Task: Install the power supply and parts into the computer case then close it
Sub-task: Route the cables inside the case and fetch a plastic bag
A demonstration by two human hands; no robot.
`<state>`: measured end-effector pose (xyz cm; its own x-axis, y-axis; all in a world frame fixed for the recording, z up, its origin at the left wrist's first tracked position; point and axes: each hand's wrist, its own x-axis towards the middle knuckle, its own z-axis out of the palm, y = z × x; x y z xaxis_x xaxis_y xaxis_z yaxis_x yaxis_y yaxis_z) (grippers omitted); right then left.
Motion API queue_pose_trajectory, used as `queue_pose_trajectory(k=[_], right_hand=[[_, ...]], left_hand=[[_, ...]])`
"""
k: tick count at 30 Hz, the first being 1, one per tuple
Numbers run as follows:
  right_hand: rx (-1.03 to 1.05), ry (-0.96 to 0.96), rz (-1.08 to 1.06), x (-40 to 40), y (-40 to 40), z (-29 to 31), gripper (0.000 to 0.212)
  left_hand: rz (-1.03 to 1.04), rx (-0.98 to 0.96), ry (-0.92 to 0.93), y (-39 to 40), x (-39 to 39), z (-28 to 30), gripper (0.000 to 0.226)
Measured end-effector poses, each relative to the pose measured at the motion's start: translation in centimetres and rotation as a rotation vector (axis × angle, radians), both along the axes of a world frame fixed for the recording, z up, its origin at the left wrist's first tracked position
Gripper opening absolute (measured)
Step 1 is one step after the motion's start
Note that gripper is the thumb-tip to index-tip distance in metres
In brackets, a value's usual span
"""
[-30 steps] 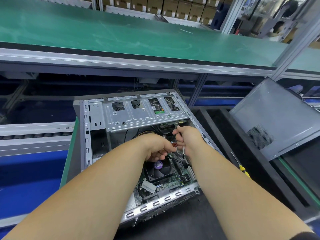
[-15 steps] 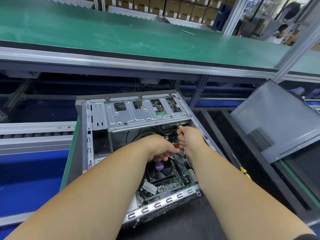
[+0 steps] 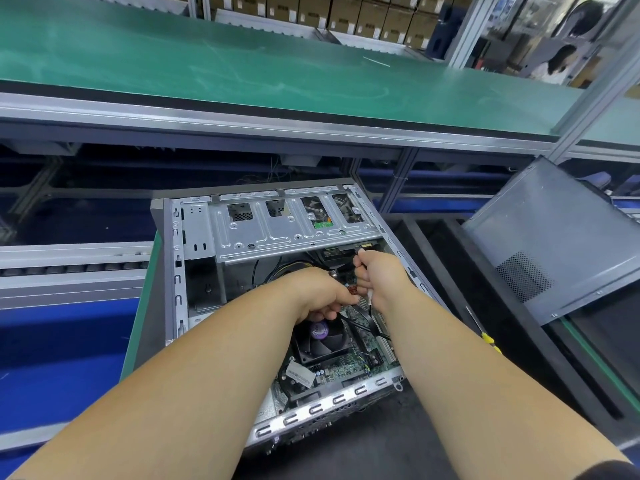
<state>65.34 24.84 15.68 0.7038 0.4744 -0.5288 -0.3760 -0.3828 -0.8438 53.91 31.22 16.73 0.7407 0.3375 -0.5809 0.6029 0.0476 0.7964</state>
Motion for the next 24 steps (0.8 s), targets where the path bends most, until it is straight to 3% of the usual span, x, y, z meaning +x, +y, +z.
queue_pose_trajectory(k=[10,14,17,21,24], right_hand=[[-0.048,-0.015,0.002,0.3,0.6,-0.4,0.041],[-0.134,-0.051,0.051,0.4,0.8,0.1,0.039],[-0.08,-0.236,0.116,0.2,-0.5,0.4,0.03],[-0.272,-0.589,0.174,-0.6,-1.9,0.9,0.013],[-0.093,-0.736,0.122,-1.3,-2.6,1.7,0.015]], left_hand=[[0.011,0.031,-0.034,0.0,-0.4,0.1,0.02],[-0.024,0.107,-0.22,-0.1,-0.6,0.5,0.01],[-0.084,0.291,-0.352,-0.2,-0.7,0.7,0.012],[-0.189,0.56,-0.397,-0.4,-0.8,0.7,0.015],[-0.196,0.665,-0.39,-0.2,-0.7,0.7,0.014]])
